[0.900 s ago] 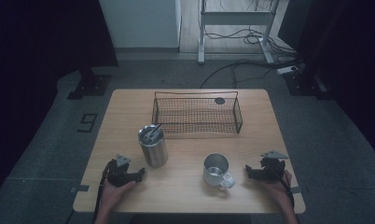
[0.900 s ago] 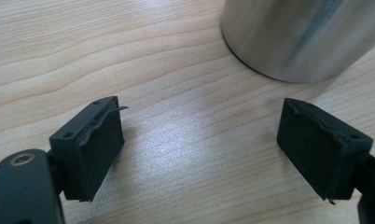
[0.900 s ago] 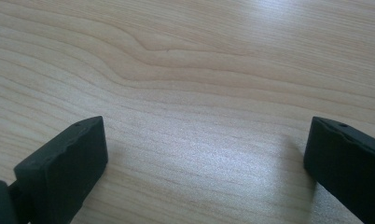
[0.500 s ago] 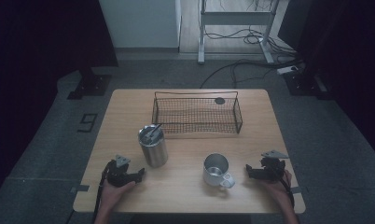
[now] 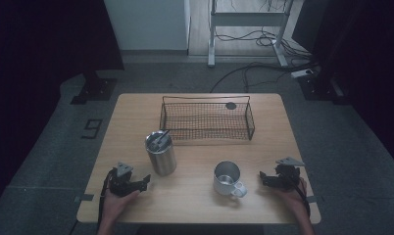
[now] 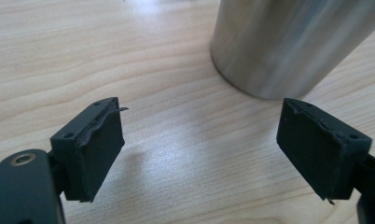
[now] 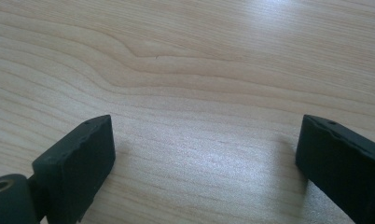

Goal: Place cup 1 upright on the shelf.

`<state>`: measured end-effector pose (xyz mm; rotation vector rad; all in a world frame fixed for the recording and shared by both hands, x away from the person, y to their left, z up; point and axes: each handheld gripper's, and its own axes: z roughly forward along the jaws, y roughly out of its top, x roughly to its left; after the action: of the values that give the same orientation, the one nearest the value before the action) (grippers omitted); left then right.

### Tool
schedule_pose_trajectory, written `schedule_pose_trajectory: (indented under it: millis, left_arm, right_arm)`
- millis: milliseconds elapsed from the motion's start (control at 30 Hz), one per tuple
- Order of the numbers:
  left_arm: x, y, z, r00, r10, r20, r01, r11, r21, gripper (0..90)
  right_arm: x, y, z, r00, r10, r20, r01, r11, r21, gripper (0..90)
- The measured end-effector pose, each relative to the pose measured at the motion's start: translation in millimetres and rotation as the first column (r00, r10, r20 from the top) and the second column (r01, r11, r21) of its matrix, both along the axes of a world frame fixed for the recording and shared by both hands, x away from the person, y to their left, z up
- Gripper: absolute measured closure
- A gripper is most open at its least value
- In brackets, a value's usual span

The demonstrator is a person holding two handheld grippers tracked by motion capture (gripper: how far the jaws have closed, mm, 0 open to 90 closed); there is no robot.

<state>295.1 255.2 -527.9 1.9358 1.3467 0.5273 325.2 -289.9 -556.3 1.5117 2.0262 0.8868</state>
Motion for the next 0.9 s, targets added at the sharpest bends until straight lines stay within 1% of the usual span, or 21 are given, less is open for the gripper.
schedule_pose_trajectory:
  millis: [33,167,333,433,467,500,600,733,900]
  left_arm:
    - [-0.7,-1.3,2.5,1.0000,-0.004,0.003,0.004,1.0000,-0.008,14.8]
    - [-4.1,-7.7,12.7,0.9993,-0.021,0.032,0.021,0.9997,-0.009,14.7]
    - [-6.4,-8.2,18.2,0.9988,-0.025,0.042,0.026,0.9994,-0.022,13.7]
    - [-8.6,-6.0,23.5,0.9981,-0.024,0.057,0.027,0.9986,-0.046,13.2]
    - [-8.6,-6.0,23.5,0.9981,-0.024,0.057,0.027,0.9986,-0.046,13.1]
    - [-9.7,-5.3,26.5,0.9976,-0.024,0.065,0.028,0.9978,-0.060,12.9]
    - [-11.0,-5.5,29.6,0.9970,-0.028,0.073,0.033,0.9972,-0.067,12.7]
    - [-14.0,-6.8,37.3,0.9949,-0.033,0.095,0.040,0.9968,-0.070,12.4]
    - [-16.2,-7.5,44.5,0.9934,-0.037,0.109,0.045,0.9960,-0.076,12.2]
  right_arm:
    - [0.0,0.1,-0.1,1.0000,0.000,0.001,0.000,1.000,0.000,4.4]
    - [0.0,0.1,-0.1,1.0000,0.000,0.001,0.000,1.000,0.000,4.4]
    - [0.0,0.1,-0.1,1.0000,-0.002,0.001,0.002,1.000,-0.001,4.6]
    - [0.0,0.2,-0.1,1.0000,-0.002,0.002,0.002,1.000,-0.001,4.6]
    - [0.0,0.2,-0.1,1.0000,-0.002,0.002,0.002,1.000,-0.001,4.6]
    - [0.0,0.2,-0.1,1.0000,-0.002,0.001,0.002,1.000,-0.001,4.5]
    - [0.0,0.2,-0.1,1.0000,-0.002,0.001,0.002,1.000,-0.001,4.5]
    - [0.0,0.2,-0.1,1.0000,-0.002,0.001,0.002,1.000,-0.001,4.6]
    - [0.0,0.1,-0.1,1.0000,-0.002,0.001,0.002,1.000,-0.001,4.6]
